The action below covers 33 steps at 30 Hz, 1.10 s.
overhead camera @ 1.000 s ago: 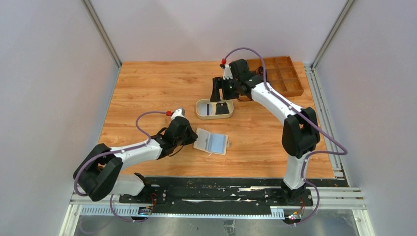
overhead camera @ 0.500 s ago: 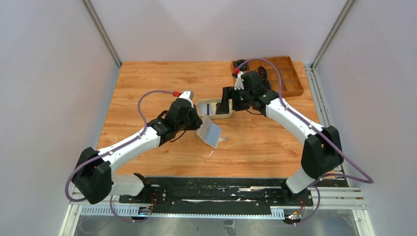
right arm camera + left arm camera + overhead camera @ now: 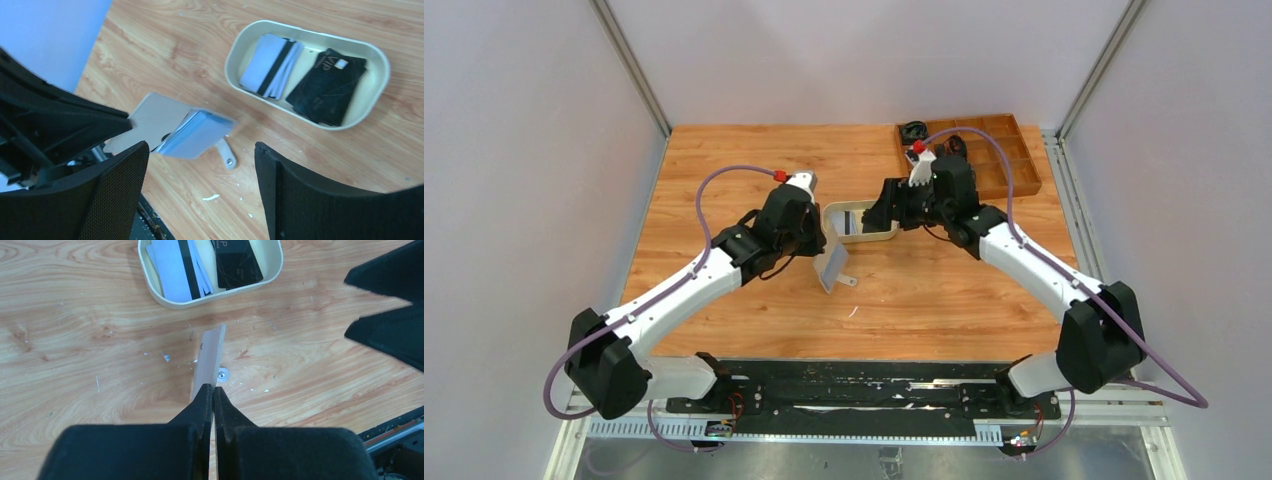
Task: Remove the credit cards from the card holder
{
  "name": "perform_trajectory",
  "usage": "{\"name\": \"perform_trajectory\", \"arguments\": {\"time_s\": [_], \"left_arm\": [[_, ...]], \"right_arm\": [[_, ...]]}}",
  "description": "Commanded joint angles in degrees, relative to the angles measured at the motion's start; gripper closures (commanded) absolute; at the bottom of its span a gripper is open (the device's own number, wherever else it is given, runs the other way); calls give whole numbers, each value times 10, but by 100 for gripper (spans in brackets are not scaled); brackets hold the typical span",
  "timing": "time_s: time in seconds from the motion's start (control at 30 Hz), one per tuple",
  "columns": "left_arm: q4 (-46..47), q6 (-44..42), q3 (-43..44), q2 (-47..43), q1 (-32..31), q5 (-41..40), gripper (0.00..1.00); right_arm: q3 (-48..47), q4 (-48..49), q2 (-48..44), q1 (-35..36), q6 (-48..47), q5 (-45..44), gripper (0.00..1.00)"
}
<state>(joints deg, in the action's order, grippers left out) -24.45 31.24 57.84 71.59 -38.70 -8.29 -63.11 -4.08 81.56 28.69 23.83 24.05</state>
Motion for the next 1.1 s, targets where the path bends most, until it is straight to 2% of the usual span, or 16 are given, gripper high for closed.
{"name": "perform_trajectory", "arguments": {"time_s": [0.0,0.17,0.3,0.4,0.73,0.93,1.07], "left_arm": [[-16,-7,27,-10,4,-12,100],[33,40,16,-16,13,-1,100],[138,104,-33,-38,29,6,100],[212,135,-60,-53,36,11,100],[401,219,-143,-82,68,107,100],[421,245,-138,-92,86,160,100],[421,252,-130,-100,90,168,100]], "right_arm": [[50,125,-29,-6,71,78,19],[118,310,-18,-7,181,140,20],[161,446,-4,-7,261,163,21],[169,503,5,-8,290,180,22],[169,516,20,-26,297,218,23],[174,587,53,-41,332,247,24],[168,618,74,-42,354,257,24]]}}
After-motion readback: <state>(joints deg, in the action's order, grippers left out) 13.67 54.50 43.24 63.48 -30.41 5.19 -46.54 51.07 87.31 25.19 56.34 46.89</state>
